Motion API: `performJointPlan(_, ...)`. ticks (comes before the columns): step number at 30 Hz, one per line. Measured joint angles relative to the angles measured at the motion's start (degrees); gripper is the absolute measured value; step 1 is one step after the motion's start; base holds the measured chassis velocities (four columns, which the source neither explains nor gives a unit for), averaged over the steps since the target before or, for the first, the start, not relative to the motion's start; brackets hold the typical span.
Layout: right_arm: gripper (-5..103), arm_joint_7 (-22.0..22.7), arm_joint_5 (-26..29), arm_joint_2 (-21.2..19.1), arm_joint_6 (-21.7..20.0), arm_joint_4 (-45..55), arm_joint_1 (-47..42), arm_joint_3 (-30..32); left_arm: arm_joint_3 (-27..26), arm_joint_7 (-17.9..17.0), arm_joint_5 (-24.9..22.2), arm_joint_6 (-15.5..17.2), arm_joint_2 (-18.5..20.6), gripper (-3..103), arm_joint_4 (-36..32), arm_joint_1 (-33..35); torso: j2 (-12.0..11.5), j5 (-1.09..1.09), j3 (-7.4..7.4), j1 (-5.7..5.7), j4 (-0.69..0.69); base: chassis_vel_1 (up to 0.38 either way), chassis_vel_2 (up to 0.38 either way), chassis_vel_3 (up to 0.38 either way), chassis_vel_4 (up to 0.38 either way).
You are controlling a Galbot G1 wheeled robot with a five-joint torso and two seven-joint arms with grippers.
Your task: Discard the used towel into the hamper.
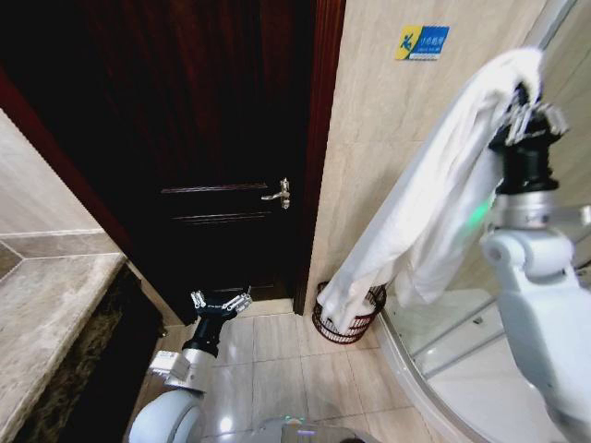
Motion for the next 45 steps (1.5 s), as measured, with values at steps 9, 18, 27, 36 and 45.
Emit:
performJointPlan(9,3,-1.83,0.83,-2.28,-0.31,-6.88,7.35,-1.97,0.0,0.0,0.0,0.0,0.0,100,0.0,0.0,0.0,0.01,0.0,0.0,-0.01,0.0,0.0,0.0,0.0)
performJointPlan(18,3,-3.54,1.47,-1.5,0.45,-11.24,8.37,-2.9,0.0,0.0,0.0,0.0,0.0,100,0.0,0.0,0.0,0.01,0.0,0.0,-0.01,0.0,0.0,0.0,0.0)
performJointPlan(27,3,-5.67,4.9,3.57,4.68,-16.59,12.45,-5.85,0.0,0.0,0.0,0.0,0.0,100,0.0,0.0,0.0,0.0,0.0,0.0,0.01,0.0,0.0,0.0,0.0)
performJointPlan(36,3,-6.41,5.31,6.25,5.94,-20.76,20.17,-9.22,0.0,0.0,0.0,0.0,0.0,100,0.0,0.0,0.0,-0.04,-0.01,0.0,0.0,0.0,0.0,0.0,0.0)
performJointPlan(45,3,-7.17,5.51,7.31,6.36,-22.24,18.96,-9.88,0.0,0.0,0.0,0.0,0.0,100,0.0,0.0,0.0,0.03,0.0,0.0,-0.01,0.0,0.0,0.0,0.0)
